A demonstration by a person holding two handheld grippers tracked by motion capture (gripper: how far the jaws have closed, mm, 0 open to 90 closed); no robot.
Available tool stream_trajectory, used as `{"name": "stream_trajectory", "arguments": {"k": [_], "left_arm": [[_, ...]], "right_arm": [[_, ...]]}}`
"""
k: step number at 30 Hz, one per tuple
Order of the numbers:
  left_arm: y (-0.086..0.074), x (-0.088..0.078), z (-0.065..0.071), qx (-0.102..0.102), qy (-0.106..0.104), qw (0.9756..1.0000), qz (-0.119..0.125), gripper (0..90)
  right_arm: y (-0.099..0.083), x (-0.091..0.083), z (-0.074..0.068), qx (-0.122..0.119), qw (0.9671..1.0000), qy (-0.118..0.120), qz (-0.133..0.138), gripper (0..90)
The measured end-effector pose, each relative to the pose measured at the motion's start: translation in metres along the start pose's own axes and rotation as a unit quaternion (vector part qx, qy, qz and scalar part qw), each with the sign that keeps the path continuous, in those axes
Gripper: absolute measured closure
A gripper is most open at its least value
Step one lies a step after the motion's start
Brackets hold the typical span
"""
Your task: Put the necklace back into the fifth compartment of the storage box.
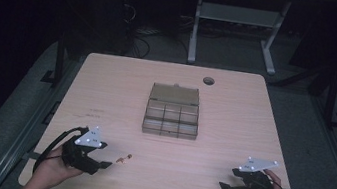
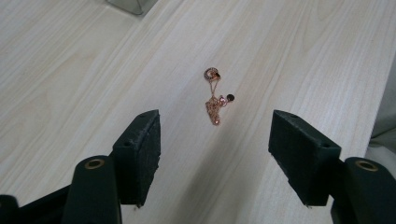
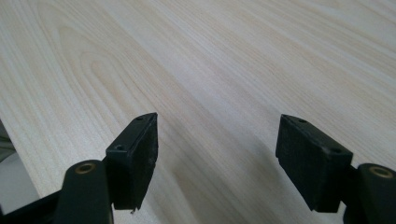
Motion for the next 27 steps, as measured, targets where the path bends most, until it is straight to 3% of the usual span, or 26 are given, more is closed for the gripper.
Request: {"name": "stream_trajectory", "arguments": {"k": [12, 20, 27], "left_arm": [[0.013, 0.011, -0.001, 0.012, -0.009, 0.9997, -0.021, 42.2], [0.017, 0.023, -0.004, 0.018, -0.013, 0.9983, -0.055, 50.4], [0.016, 0.03, -0.005, 0.012, -0.022, 0.9972, -0.071, 56.6]], "right_arm": [[0.001, -0.001, -0.001, -0.003, 1.0, 0.0, 0.005, 29.6], [0.001, -0.002, -0.001, -0.003, 1.0, 0.002, 0.004, 29.6], [0.001, -0.002, -0.002, -0.001, 1.0, 0.003, 0.004, 29.6]]}}
Point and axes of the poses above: each handheld gripper's, and its own axes: x roughly forward along the jaws, y roughly out of its top, z roughly to its right, the point moved 7 cm from there along x, roughly forward along the jaws, and after that the axes turned 13 degrees about -y, right-handed, at the moved point
